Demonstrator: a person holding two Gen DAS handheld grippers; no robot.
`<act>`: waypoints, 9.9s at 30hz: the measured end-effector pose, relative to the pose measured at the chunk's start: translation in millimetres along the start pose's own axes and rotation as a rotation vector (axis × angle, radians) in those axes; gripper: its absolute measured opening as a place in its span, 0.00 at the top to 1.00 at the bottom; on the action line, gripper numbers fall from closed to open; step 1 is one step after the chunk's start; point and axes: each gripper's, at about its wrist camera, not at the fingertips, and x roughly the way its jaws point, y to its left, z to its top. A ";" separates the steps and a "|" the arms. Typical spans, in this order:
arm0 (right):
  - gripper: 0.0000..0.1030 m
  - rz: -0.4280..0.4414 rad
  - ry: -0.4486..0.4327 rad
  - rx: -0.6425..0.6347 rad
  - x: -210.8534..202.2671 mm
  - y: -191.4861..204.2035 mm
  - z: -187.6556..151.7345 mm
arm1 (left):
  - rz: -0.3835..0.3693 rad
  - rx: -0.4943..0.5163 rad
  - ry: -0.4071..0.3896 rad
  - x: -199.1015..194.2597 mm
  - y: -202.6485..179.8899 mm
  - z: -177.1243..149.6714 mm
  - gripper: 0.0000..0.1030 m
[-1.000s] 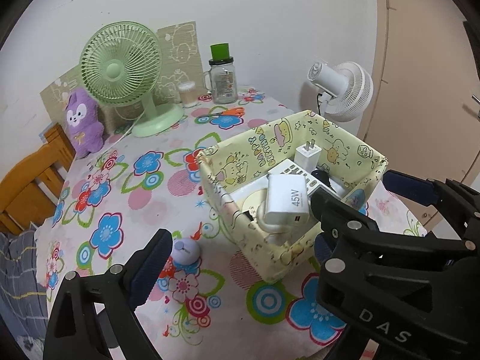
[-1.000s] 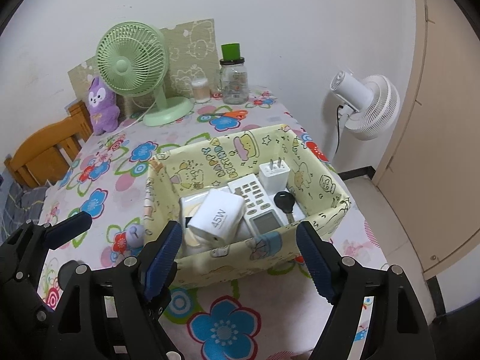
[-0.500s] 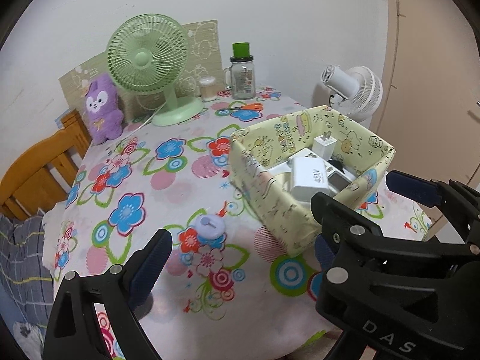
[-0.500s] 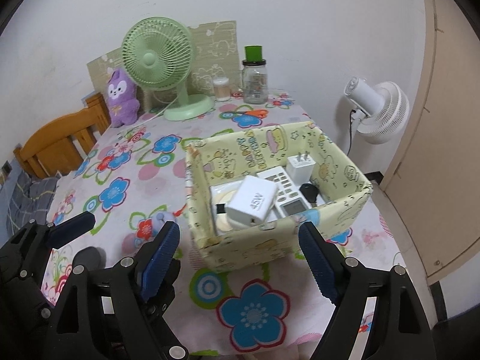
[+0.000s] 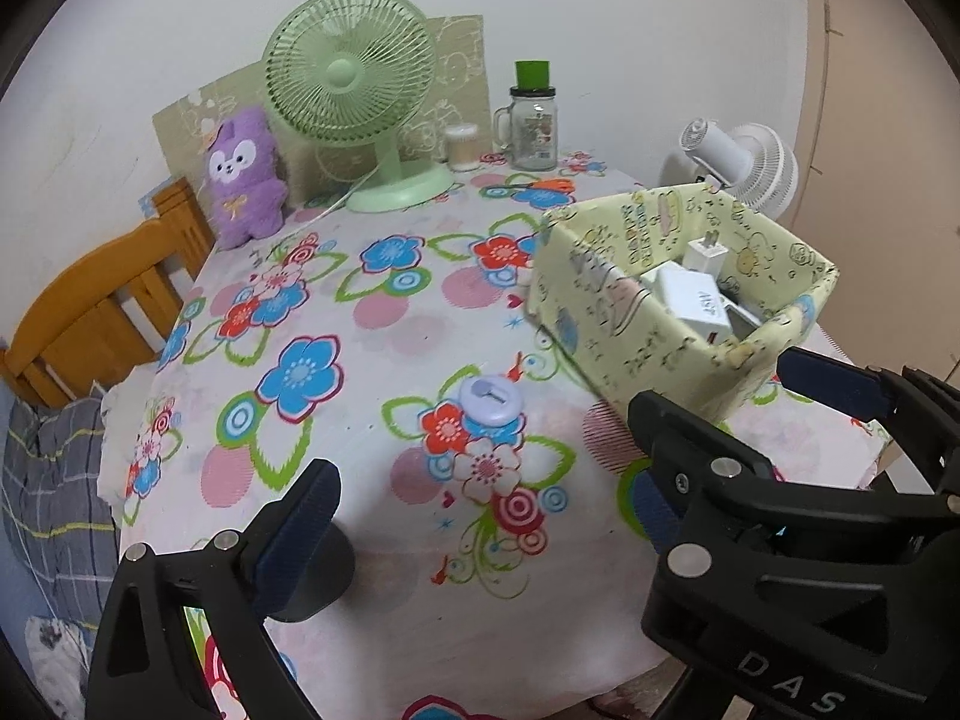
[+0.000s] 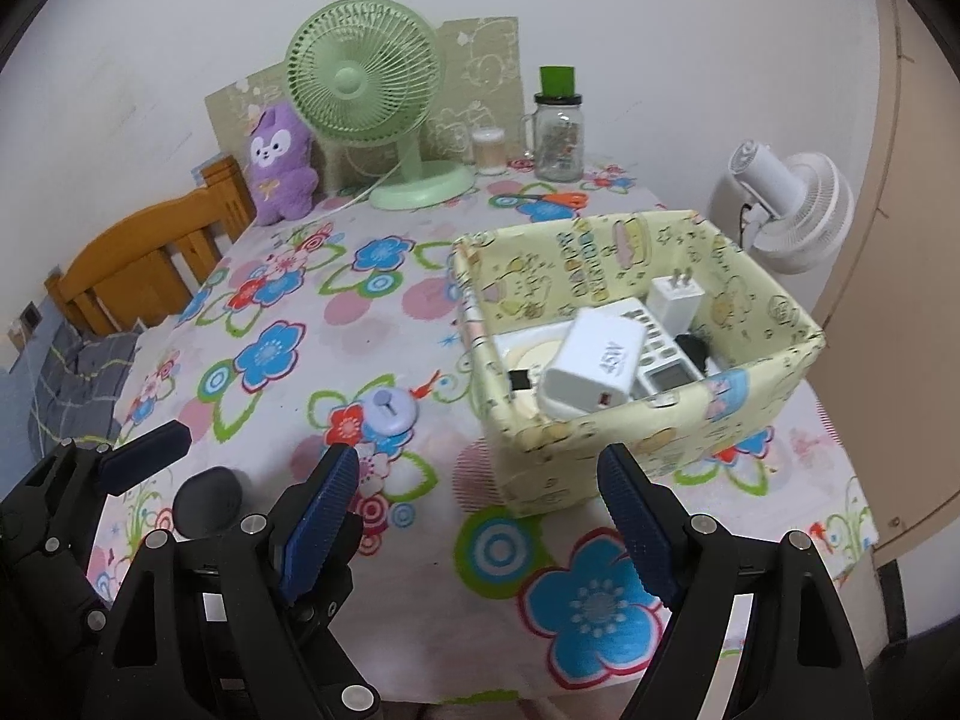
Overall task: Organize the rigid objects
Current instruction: 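Lift both tools out of the basket and move back over the table, then close the left tool on the black oval pad while the right tool approaches the lavender round device, then close the right tool on the lavender round device while the left tool holds the black pad, then carry the lavender device with the right tool to the basket while the left tool carries the black pad there, then open the right tool to drop the lavender device while the left tool releases the black pad into the basket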
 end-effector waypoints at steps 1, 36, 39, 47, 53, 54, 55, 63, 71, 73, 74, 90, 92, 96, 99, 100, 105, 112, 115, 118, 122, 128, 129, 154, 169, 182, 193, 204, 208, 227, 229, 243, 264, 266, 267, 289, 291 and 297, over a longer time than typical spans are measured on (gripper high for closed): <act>0.18 0.001 0.001 -0.004 1.3 2.3 -1.0 | 0.002 -0.005 0.005 1.7 2.4 -1.7 0.03; 0.22 0.004 0.094 -0.131 74.2 58.4 -18.3 | 0.058 -0.145 0.145 62.9 68.3 -41.5 0.03; 0.22 0.004 0.106 -0.139 81.6 61.4 -17.4 | 0.076 -0.151 0.137 65.3 72.9 -42.5 0.03; 0.23 0.020 0.114 -0.154 91.1 75.3 -14.6 | 0.095 -0.179 0.125 61.5 89.3 -46.1 0.03; 0.23 0.041 0.095 -0.148 87.6 86.9 -12.4 | 0.102 -0.195 0.095 50.2 103.5 -49.1 0.03; 0.23 0.040 0.093 -0.153 87.2 89.2 -12.3 | 0.103 -0.199 0.096 50.0 105.5 -50.2 0.03; 0.23 0.039 0.090 -0.162 86.9 92.2 -13.1 | 0.104 -0.205 0.098 50.9 108.1 -51.9 0.03; 0.23 0.031 0.104 -0.173 91.1 98.9 -17.7 | 0.088 -0.207 0.117 59.0 110.6 -56.3 0.03; 0.23 0.009 0.118 -0.186 98.8 98.4 -16.5 | 0.050 -0.227 0.132 66.1 105.3 -57.0 0.32; 0.23 0.007 0.121 -0.193 101.1 98.4 -16.6 | 0.055 -0.217 0.126 66.0 102.4 -55.7 0.35; 0.23 0.007 0.123 -0.191 102.3 97.9 -16.1 | 0.053 -0.214 0.126 66.6 101.0 -54.8 0.35; 0.27 -0.017 0.131 -0.140 118.5 74.9 0.7 | 0.025 -0.180 0.125 88.9 86.8 -28.7 0.35; 0.28 -0.016 0.139 -0.134 123.0 73.3 3.6 | 0.027 -0.171 0.124 92.3 85.9 -25.2 0.35; 0.30 -0.014 0.149 -0.116 131.5 71.9 9.6 | 0.028 -0.167 0.125 97.7 87.4 -19.0 0.35; 0.33 -0.017 0.154 -0.102 137.4 71.2 12.7 | 0.025 -0.166 0.125 101.1 88.5 -15.5 0.35; 0.36 -0.019 0.158 -0.095 139.7 70.6 13.7 | 0.023 -0.165 0.125 102.0 88.6 -14.5 0.35; 0.48 -0.008 0.172 -0.073 146.7 68.3 16.4 | 0.016 -0.157 0.126 105.7 87.8 -10.0 0.35; 0.56 -0.001 0.172 -0.091 150.8 71.6 18.6 | 0.020 -0.150 0.126 106.5 86.2 -9.1 0.35; 0.56 0.000 0.176 -0.099 149.3 72.0 17.6 | 0.024 -0.141 0.129 104.7 84.6 -10.1 0.35; 0.56 0.000 0.180 -0.105 147.4 72.5 16.3 | 0.026 -0.140 0.132 102.3 82.7 -12.2 0.35; 0.56 -0.002 0.175 -0.114 140.9 72.6 12.9 | 0.025 -0.143 0.130 96.9 81.8 -15.7 0.35; 0.56 -0.001 0.147 -0.133 125.1 76.2 8.7 | 0.034 -0.152 0.109 82.8 80.2 -21.1 0.35; 0.56 0.000 0.144 -0.135 122.3 76.6 7.7 | 0.035 -0.153 0.106 80.7 79.9 -22.0 0.35; 0.56 0.011 0.061 -0.152 54.2 75.0 -2.1 | 0.064 -0.152 0.029 25.1 62.6 -28.2 0.35; 0.56 0.035 0.009 -0.167 14.5 66.9 5.7 | 0.098 -0.142 -0.015 -11.3 48.7 -17.9 0.35; 0.56 0.032 -0.037 -0.165 -12.8 48.4 18.7 | 0.101 -0.115 -0.061 -32.3 26.1 -0.9 0.35; 0.56 0.032 -0.064 -0.168 -26.0 25.3 28.4 | 0.102 -0.107 -0.094 -41.2 4.5 11.9 0.35; 0.56 0.030 -0.073 -0.165 -25.9 -1.5 38.7 | 0.089 -0.089 -0.104 -33.7 -18.9 28.9 0.35; 0.56 0.020 -0.072 -0.149 -23.3 -14.1 43.0 | 0.079 -0.070 -0.104 -28.5 -28.5 36.4 0.35; 0.56 -0.028 -0.064 -0.078 -7.5 -61.3 62.0 | 0.029 0.009 -0.094 -3.1 -65.7 68.6 0.35; 0.56 -0.033 -0.060 -0.069 -5.0 -65.8 63.1 | 0.020 0.016 -0.089 0.0 -69.6 71.0 0.35; 0.56 -0.083 -0.034 0.000 11.3 -98.2 69.3 | -0.045 0.083 -0.048 29.2 -95.8 90.0 0.35; 0.56 -0.121 0.050 0.089 51.1 -136.8 76.2 | -0.073 0.141 0.022 75.5 -120.8 108.0 0.35; 0.56 -0.122 0.061 0.097 55.7 -138.6 77.1 | -0.075 0.143 0.032 79.9 -121.3 109.3 0.35; 0.56 -0.123 0.066 0.101 58.2 -139.5 77.7 | -0.076 0.144 0.035 81.5 -121.6 110.0 0.35; 0.47 -0.109 0.143 0.174 83.6 -150.6 84.2 | -0.152 0.168 0.100 103.0 -126.4 119.7 0.35; 0.47 -0.105 0.143 0.182 82.3 -152.0 84.3 | -0.167 0.168 0.111 104.7 -126.8 120.3 0.35; 0.47 -0.112 0.148 0.181 74.0 -152.6 82.0 | -0.189 0.170 0.157 111.8 -129.7 121.2 0.35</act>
